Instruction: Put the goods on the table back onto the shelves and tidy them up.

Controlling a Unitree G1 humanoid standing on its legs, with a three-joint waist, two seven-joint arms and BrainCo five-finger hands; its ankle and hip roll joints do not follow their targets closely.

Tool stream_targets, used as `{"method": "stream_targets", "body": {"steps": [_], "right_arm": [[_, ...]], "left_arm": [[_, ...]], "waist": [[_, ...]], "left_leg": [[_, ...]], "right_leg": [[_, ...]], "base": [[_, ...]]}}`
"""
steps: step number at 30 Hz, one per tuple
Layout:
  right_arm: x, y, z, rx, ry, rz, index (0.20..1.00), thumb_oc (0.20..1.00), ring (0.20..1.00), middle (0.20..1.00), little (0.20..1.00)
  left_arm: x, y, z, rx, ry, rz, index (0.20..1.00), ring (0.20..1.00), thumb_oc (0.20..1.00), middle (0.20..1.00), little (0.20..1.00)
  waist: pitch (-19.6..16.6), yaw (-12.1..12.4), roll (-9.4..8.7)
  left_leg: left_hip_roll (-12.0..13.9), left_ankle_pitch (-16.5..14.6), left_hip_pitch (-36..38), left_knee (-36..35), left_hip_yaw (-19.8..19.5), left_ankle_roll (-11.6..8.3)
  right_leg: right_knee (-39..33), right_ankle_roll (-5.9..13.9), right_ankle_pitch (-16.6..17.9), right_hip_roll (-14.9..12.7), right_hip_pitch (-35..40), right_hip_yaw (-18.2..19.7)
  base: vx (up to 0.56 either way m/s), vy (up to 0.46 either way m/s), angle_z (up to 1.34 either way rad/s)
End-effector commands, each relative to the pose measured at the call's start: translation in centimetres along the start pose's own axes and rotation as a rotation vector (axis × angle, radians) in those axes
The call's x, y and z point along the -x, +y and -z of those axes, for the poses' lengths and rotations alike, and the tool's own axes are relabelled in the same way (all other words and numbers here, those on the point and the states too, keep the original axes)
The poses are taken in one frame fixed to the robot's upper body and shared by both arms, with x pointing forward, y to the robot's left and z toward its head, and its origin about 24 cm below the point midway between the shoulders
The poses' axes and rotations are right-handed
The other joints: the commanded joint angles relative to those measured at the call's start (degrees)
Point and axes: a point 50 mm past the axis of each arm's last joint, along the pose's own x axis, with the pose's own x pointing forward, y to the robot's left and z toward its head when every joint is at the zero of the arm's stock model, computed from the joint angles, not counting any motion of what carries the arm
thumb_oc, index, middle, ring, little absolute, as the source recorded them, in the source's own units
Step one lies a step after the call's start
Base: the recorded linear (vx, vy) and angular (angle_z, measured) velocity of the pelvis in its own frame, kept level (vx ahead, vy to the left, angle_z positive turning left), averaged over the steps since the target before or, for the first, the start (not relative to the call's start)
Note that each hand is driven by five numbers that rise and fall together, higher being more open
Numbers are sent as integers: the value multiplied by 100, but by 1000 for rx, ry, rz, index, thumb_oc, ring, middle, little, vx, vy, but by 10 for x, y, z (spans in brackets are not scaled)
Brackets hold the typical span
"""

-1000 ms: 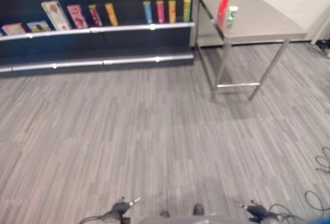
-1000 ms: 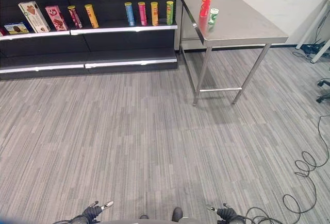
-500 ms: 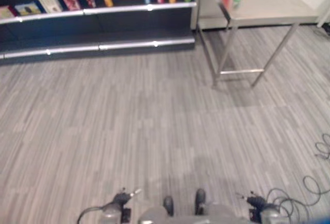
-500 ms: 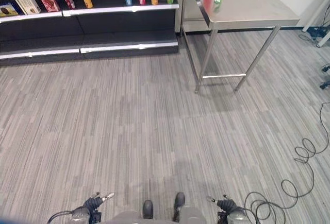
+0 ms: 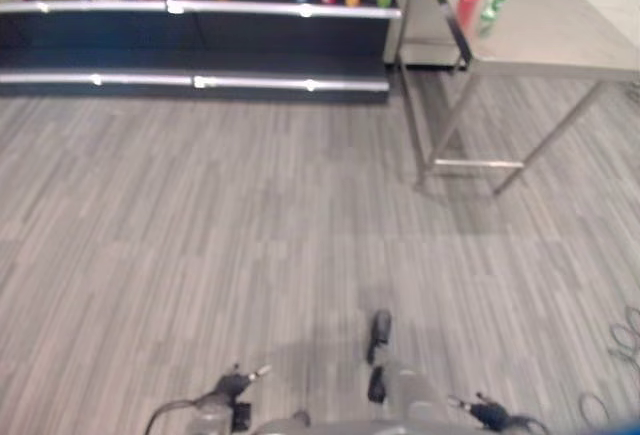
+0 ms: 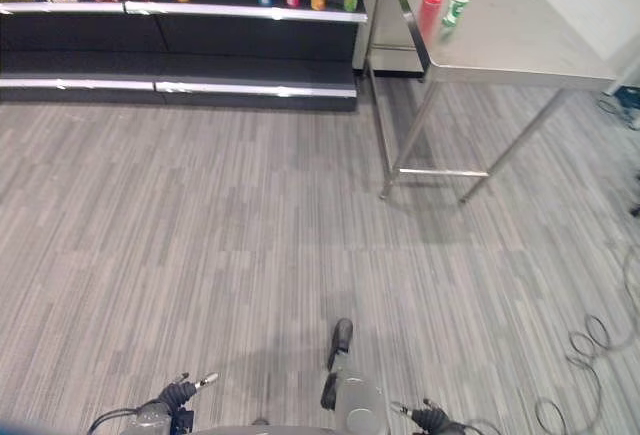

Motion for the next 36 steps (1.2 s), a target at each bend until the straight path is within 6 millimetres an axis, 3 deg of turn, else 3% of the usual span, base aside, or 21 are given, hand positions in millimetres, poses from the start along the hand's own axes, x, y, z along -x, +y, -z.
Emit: {"method": "stream_targets", "body": {"steps": [1, 4, 5, 6, 9, 11, 12, 15, 16, 17, 18, 19, 20, 24, 26, 30, 31, 32, 33, 35, 36], "right_arm": [[-2, 0, -25, 51, -82, 1, 1000, 1000, 1000, 1000, 1000], [-2, -3, -40, 22, -141, 11, 1000, 1000, 1000, 1000, 1000], [-2, -3, -40, 21, -142, 11, 1000, 1000, 1000, 1000, 1000], [-2, -6, -50, 5, -167, 31, 1000, 1000, 1000, 1000, 1000], [-2, -10, -62, -12, -193, 44, 1000, 1000, 1000, 1000, 1000], [-2, -9, -64, -4, -193, 38, 1000, 1000, 1000, 1000, 1000], [-3, -8, -62, 5, -188, 39, 1000, 1000, 1000, 1000, 1000], [-3, -9, -61, 9, -184, 41, 1000, 1000, 1000, 1000, 1000], [-3, -9, -57, 22, -172, 43, 1000, 1000, 1000, 1000, 1000], [-3, -9, -54, 34, -162, 43, 1000, 1000, 1000, 1000, 1000], [-3, -9, -51, 49, -155, 44, 1000, 1000, 1000, 1000, 1000], [-3, -9, -51, 49, -154, 44, 1000, 1000, 1000, 1000, 1000], [-3, -9, -46, 67, -142, 46, 1000, 1000, 1000, 1000, 1000], [-3, -7, -44, 74, -133, 39, 1000, 1000, 1000, 1000, 1000], [-3, -1, -37, 104, -112, 15, 1000, 1000, 1000, 1000, 1000], [-3, 3, -35, 84, -103, -4, 1000, 1000, 1000, 1000, 1000], [-3, 3, -34, 100, -101, -7, 1000, 1000, 1000, 1000, 1000], [-3, 2, -34, 105, -94, -4, 1000, 1000, 1000, 1000, 1000], [-3, 2, -34, 105, -94, -4, 1000, 1000, 1000, 1000, 1000], [-3, -1, -35, 81, -93, 9, 1000, 1000, 1000, 1000, 1000], [-3, -1, -34, 71, -90, 10, 1000, 1000, 1000, 1000, 1000]], "left_arm": [[-2, 21, -21, 6, -78, -47, 1000, 1000, 1000, 1000, 1000], [-2, 20, -25, 15, -97, -41, 1000, 1000, 1000, 1000, 1000], [-2, 20, -25, 15, -97, -42, 1000, 1000, 1000, 1000, 1000], [-2, 20, -31, 46, -117, -46, 1000, 1000, 1000, 1000, 1000], [-2, 19, -31, 63, -118, -45, 1000, 1000, 1000, 1000, 1000], [-2, 17, -30, 68, -112, -45, 1000, 1000, 1000, 1000, 1000], [-2, 15, -29, 67, -110, -41, 1000, 1000, 1000, 1000, 1000], [-2, 14, -27, 66, -105, -39, 1000, 1000, 1000, 1000, 1000], [-2, 13, -24, 65, -95, -36, 1000, 1000, 1000, 1000, 1000], [-2, 13, -22, 64, -91, -38, 1000, 1000, 1000, 1000, 1000], [-1, 13, -21, 62, -88, -35, 1000, 1000, 1000, 1000, 1000], [-1, 13, -20, 62, -87, -36, 1000, 1000, 1000, 1000, 1000], [-1, 13, -18, 58, -80, -34, 1000, 1000, 1000, 1000, 1000], [0, 15, -8, 51, -45, -38, 1000, 1000, 1000, 1000, 1000], [2, 17, 5, 48, -6, -43, 1000, 1000, 1000, 1000, 1000], [3, 26, 10, 33, 18, -70, 1000, 1000, 1000, 1000, 1000], [2, 27, 8, 25, 16, -71, 1000, 1000, 1000, 1000, 1000], [1, 31, 1, 2, -1, -74, 1000, 1000, 1000, 1000, 1000], [1, 31, 1, 2, -1, -74, 1000, 1000, 1000, 1000, 1000], [0, 35, -5, -8, -15, -81, 1000, 1000, 1000, 1000, 1000], [0, 38, -9, -17, -24, -88, 1000, 1000, 1000, 1000, 1000]], "waist": [[-37, 72, -223], [-23, 82, -188], [-39, 58, -213], [122, 150, -273], [302, 309, -324], [354, 416, -373], [374, 499, -353], [387, 541, -350], [341, 612, -293], [333, 661, -205], [296, 723, -126], [311, 724, -140], [289, 835, -68], [252, 896, -83], [41, 981, -66], [-203, 952, -242], [-213, 943, -265], [-171, 873, -314], [-182, 878, -304], [-85, 751, -228], [-42, 688, -196]], "left_leg": [[-74, 358, 15, 895, -5, -454], [124, 1267, -668, 2650, 344, -780], [95, 1289, -699, 2646, 321, -774], [281, 1643, -1237, 3765, 633, -715], [467, 1481, -1779, 4572, 1045, -512], [351, 1225, -2282, 4415, 1125, -427], [314, 1092, -2583, 3735, 1174, -412], [256, 1021, -2670, 3258, 1174, -404], [155, 1147, -2796, 1988, 1144, -428], [101, 1467, -2805, 1310, 1047, -484], [50, 1762, -2959, 863, 951, -507], [35, 1793, -2900, 796, 961, -510], [-106, 2027, -3054, 28, 833, -614], [-82, 2212, -3254, -57, 995, -708], [-90, 2356, -3010, -59, 790, -611], [-315, 2050, -2587, -17, 872, -351], [-396, 1957, -2485, -12, 882, -246], [-621, 1721, -2238, 10, 875, 4], [-610, 1724, -2250, 9, 877, 3], [-724, 1541, -1981, -12, 804, 190], [-753, 1451, -1837, -36, 795, 256]], "right_leg": [[-378, 259, -63, -2, 80, 146], [-467, -73, -399, 163, 567, 15], [-464, -69, -395, 128, 546, 1], [-575, -264, -612, 208, 959, -24], [-688, -394, -856, 304, 1403, 150], [-742, -386, -989, 278, 1649, 290], [-774, -315, -1096, 247, 1827, 397], [-793, -276, -1143, 215, 1919, 441], [-798, -188, -1273, 192, 2064, 492], [-798, -152, -1356, 257, 2165, 509], [-798, -169, -1437, 343, 2264, 546], [-798, -167, -1448, 328, 2291, 546], [-798, -165, -1617, 419, 2560, 716], [-798, -93, -1787, 392, 2874, 944], [-687, 16, -1877, 264, 3062, 1123], [53, 374, -1596, -285, 2895, 1288], [432, 456, -1358, -400, 2739, 1295], [1649, 566, -635, -685, 2221, 1409], [1641, 565, -623, -674, 2209, 1414], [2734, 451, 4, -782, 1788, 1509], [3151, 394, 127, -841, 1600, 1470]], "base": [[540, -302, 59], [284, -200, 3], [246, -257, -16], [248, -234, -18], [290, -195, -11], [333, -31, -38], [280, 31, -42], [225, 73, -32], [342, 134, -40], [482, 180, -40], [276, 98, -6], [397, 129, 3], [260, 82, 7], [413, 179, -28], [486, 295, -81], [345, 285, -30], [310, 398, -11], [205, 306, -2], [179, 322, 6], [149, 274, 24], [195, 288, 12]]}}
